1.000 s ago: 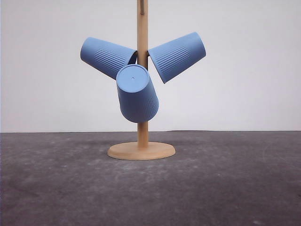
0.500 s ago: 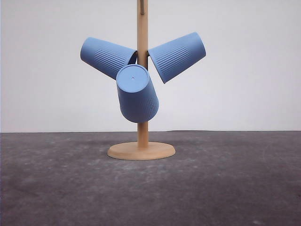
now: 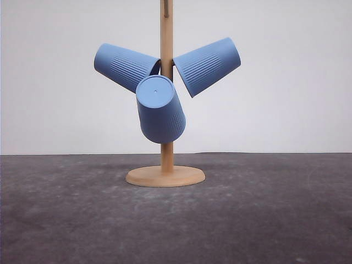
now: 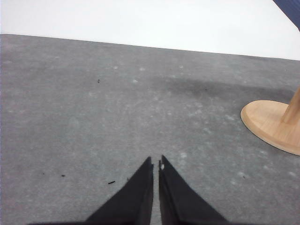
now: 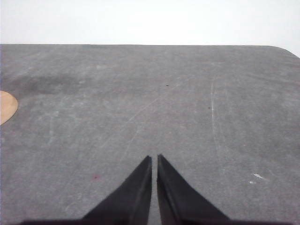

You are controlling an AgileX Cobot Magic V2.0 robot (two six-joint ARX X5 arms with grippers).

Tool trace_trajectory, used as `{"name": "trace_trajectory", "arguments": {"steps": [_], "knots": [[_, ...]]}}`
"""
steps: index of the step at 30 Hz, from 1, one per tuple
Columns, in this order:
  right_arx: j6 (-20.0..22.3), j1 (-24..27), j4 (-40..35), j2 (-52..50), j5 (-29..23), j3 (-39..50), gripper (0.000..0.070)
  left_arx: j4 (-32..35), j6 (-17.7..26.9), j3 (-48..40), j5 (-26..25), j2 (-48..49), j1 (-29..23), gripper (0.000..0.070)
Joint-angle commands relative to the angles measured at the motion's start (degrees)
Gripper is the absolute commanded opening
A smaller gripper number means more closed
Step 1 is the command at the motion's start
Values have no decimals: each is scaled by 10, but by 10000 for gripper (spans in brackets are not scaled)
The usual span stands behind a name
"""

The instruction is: Place three cups

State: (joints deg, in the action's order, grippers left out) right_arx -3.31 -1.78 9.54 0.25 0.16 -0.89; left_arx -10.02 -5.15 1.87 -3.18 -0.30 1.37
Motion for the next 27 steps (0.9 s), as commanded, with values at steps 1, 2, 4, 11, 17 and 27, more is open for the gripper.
{"name": "trace_trajectory", "arguments": {"steps": [1,2,4,11,17,27], "knots": [[-8,-1,-5,0,-2,2,16,9,5,-11,0,0,0,0],[-8,-1,-5,0,-2,2,16,9,5,-11,0,0,0,0],[-8,-1,-5,0,-2,2,16,9,5,-11,0,0,0,0],[-8,-1,-5,0,-2,2,16,9,5,-11,0,0,0,0],[-8,-1,-5,0,-2,2,16,9,5,-11,0,0,0,0],[-8,-1,-5,0,-2,2,16,9,5,-11,0,0,0,0]]}}
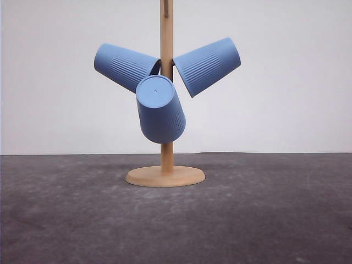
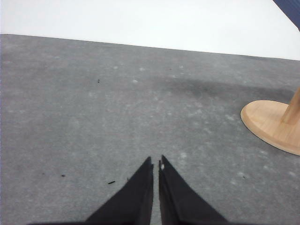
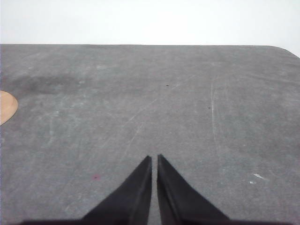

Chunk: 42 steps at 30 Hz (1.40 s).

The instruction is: Place three cups

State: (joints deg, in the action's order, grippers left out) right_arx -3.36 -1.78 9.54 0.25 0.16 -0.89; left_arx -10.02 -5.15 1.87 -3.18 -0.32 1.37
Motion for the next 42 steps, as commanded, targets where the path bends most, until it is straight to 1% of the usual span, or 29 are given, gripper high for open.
{"name": "trace_trajectory", "arguments": {"steps": [1,42], "knots": [[-7,-1,-5,0,-2,2,16,9,5,-11,0,1,0,0],[-7,-1,-5,0,-2,2,16,9,5,-11,0,1,0,0]]}}
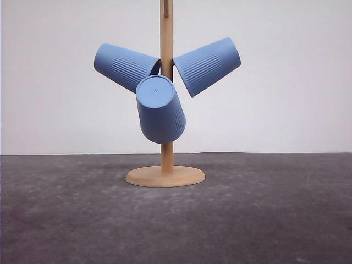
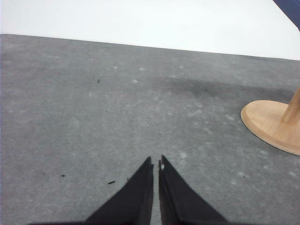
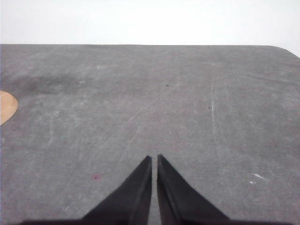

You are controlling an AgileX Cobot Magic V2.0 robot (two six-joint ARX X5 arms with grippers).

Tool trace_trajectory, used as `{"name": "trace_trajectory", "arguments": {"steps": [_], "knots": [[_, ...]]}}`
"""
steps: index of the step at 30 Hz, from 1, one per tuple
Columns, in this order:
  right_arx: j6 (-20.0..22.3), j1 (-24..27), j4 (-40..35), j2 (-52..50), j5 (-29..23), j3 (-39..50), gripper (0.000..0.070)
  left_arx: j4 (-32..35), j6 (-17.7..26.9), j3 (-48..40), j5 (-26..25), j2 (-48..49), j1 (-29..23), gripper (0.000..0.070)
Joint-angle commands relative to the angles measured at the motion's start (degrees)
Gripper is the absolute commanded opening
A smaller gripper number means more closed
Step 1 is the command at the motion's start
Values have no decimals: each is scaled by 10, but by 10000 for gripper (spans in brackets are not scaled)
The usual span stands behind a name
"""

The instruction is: Place three cups

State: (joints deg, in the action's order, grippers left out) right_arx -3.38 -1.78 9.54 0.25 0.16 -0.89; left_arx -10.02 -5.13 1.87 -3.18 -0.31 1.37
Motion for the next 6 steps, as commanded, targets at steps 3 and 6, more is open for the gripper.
{"name": "trace_trajectory", "arguments": {"steps": [3,6], "knots": [[-7,-1,-5,0,-2,2,16,9,5,-11,0,1,0,0],[-7,-1,-5,0,-2,2,16,9,5,-11,0,1,0,0]]}}
